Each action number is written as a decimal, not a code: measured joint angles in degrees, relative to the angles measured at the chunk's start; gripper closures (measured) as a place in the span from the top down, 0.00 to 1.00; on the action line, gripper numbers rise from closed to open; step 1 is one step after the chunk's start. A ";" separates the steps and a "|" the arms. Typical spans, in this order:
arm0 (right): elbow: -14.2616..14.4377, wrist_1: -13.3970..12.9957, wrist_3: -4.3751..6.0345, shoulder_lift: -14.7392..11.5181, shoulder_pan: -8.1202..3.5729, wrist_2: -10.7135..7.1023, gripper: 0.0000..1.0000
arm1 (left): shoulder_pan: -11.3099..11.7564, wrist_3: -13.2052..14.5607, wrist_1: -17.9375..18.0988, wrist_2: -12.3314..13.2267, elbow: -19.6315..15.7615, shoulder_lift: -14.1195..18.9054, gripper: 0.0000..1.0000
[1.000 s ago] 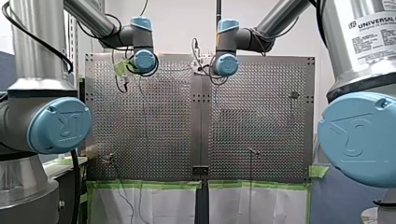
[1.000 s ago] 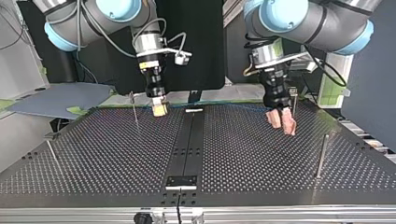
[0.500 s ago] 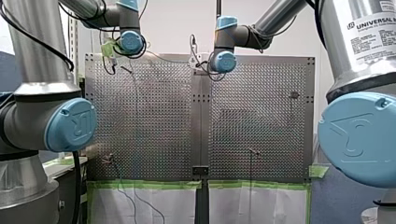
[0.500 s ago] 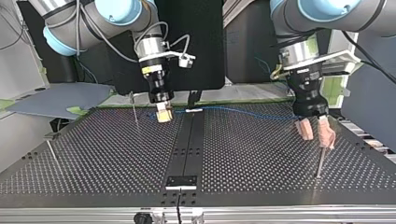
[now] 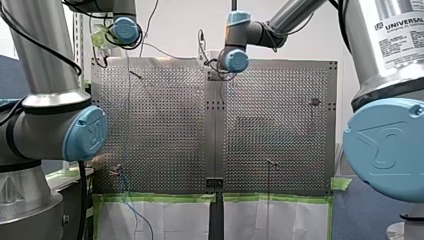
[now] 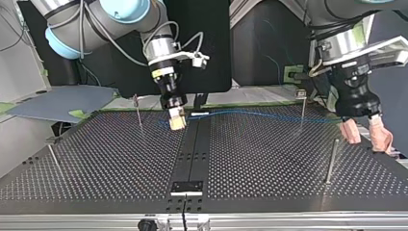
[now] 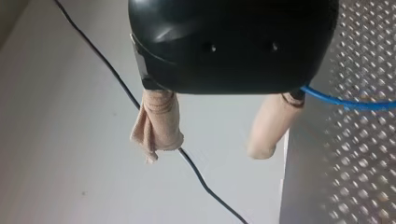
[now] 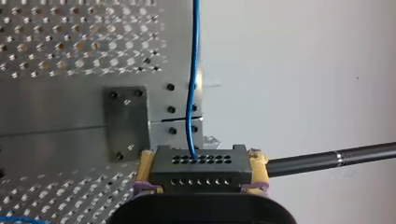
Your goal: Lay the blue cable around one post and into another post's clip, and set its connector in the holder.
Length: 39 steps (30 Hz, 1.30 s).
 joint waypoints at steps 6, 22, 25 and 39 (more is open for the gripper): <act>-1.41 -0.46 0.08 0.08 0.79 0.09 0.00 | 2.25 -0.59 -2.82 1.79 1.43 -2.20 1.00; -5.17 -1.58 -0.09 1.30 2.47 1.09 0.00 | 8.91 -4.23 -9.88 8.18 3.62 -6.85 1.00; -6.25 -1.40 -0.23 2.39 2.69 1.22 0.00 | 10.51 -5.01 -9.75 9.78 3.74 -7.03 1.00; -10.21 -1.10 -0.38 5.65 3.06 1.51 0.00 | 16.35 -8.68 -6.11 17.62 5.12 -9.56 1.00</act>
